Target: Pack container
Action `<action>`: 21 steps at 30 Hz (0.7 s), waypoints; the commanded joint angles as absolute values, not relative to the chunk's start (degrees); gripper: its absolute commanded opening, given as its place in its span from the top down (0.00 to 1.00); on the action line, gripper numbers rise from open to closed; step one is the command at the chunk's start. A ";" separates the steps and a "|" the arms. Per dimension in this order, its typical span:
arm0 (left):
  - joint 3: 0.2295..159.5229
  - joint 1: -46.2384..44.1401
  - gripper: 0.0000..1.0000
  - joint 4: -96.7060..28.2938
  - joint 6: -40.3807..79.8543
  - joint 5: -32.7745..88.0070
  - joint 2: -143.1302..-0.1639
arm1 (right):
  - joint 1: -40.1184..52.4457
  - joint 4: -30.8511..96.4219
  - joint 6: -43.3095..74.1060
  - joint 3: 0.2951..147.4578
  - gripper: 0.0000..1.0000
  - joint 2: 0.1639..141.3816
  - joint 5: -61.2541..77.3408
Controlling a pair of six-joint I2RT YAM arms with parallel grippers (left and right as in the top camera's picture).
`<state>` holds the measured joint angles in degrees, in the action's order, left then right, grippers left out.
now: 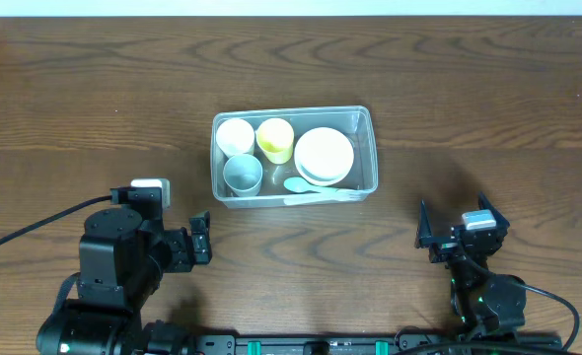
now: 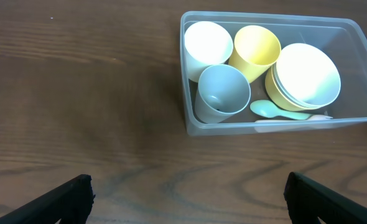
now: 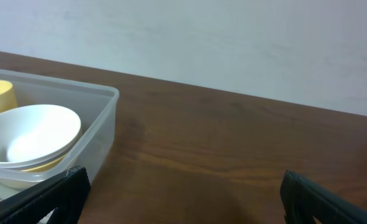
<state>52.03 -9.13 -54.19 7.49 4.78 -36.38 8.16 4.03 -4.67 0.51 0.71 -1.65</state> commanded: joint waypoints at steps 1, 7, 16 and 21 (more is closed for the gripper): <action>51.75 -9.34 0.02 -54.33 7.60 4.97 -36.38 | 7.79 4.21 -5.41 0.32 0.01 0.34 -1.04; 51.75 -9.19 0.02 -56.27 3.29 1.28 -35.53 | 7.79 4.21 -5.41 0.32 0.01 0.34 -1.04; 36.03 -4.60 0.02 -48.40 0.86 0.86 -19.00 | 7.79 4.21 -5.41 0.32 0.01 0.34 -1.04; 21.17 -3.68 0.02 -30.79 0.82 0.80 -9.08 | 7.79 4.21 -5.41 0.32 0.01 0.34 -1.04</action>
